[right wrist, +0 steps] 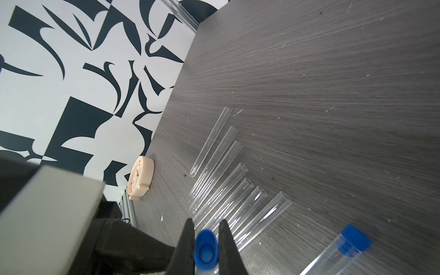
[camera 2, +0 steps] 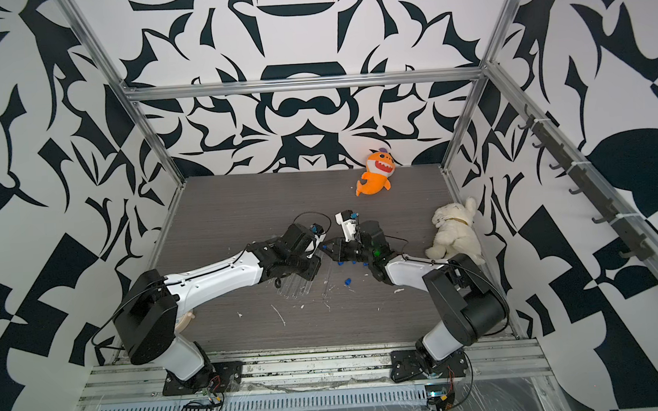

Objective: Remove stoppers from test tubes
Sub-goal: Open the stopper on the test tube.

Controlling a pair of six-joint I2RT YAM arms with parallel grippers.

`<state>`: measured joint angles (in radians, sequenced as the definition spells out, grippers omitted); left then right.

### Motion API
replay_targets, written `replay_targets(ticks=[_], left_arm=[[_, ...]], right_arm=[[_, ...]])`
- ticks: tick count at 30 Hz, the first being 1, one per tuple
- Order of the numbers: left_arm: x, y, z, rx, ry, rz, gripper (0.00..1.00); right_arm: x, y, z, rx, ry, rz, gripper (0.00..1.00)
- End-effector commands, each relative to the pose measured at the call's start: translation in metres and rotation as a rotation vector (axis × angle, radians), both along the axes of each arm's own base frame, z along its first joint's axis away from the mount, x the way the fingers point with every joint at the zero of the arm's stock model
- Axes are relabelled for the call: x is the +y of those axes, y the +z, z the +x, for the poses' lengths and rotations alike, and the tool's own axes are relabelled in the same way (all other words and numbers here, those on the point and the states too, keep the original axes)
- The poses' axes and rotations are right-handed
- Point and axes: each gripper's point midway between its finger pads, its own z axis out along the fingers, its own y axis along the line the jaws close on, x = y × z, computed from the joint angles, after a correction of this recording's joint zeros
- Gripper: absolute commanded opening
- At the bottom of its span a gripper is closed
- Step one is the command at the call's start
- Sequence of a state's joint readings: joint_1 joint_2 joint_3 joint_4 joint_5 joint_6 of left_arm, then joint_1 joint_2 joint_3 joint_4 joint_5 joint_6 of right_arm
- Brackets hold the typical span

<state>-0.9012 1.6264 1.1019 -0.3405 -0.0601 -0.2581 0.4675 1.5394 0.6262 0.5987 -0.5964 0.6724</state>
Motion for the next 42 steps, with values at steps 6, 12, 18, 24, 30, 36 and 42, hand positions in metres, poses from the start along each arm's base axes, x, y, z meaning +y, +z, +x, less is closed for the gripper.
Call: replay_targets(ticks=[6, 12, 18, 24, 30, 36, 42], left_arm=[[0.008, -0.008, -0.013, 0.031, -0.009, 0.010, 0.00], [0.011, -0.008, -0.014, 0.028, -0.007, 0.009, 0.00], [0.012, -0.012, -0.016, 0.037, -0.008, 0.012, 0.00], [0.010, -0.013, -0.017, 0.046, -0.017, 0.004, 0.00], [0.009, -0.014, -0.018, 0.049, -0.022, 0.004, 0.00], [0.007, -0.014, -0.020, 0.052, -0.026, 0.001, 0.00], [0.010, -0.016, -0.022, 0.055, -0.026, 0.012, 0.00]], right_arm=[[-0.008, 0.030, 0.024, -0.103, -0.097, -0.008, 0.00], [-0.015, 0.031, 0.032, -0.094, -0.131, -0.008, 0.00], [-0.016, 0.032, 0.036, -0.091, -0.150, -0.004, 0.00], [-0.015, 0.034, 0.044, -0.092, -0.162, 0.006, 0.00], [-0.016, 0.038, 0.052, -0.101, -0.190, 0.031, 0.00], [-0.015, 0.045, 0.054, -0.093, -0.193, 0.065, 0.00], [-0.022, 0.041, 0.056, -0.094, -0.224, 0.028, 0.00]])
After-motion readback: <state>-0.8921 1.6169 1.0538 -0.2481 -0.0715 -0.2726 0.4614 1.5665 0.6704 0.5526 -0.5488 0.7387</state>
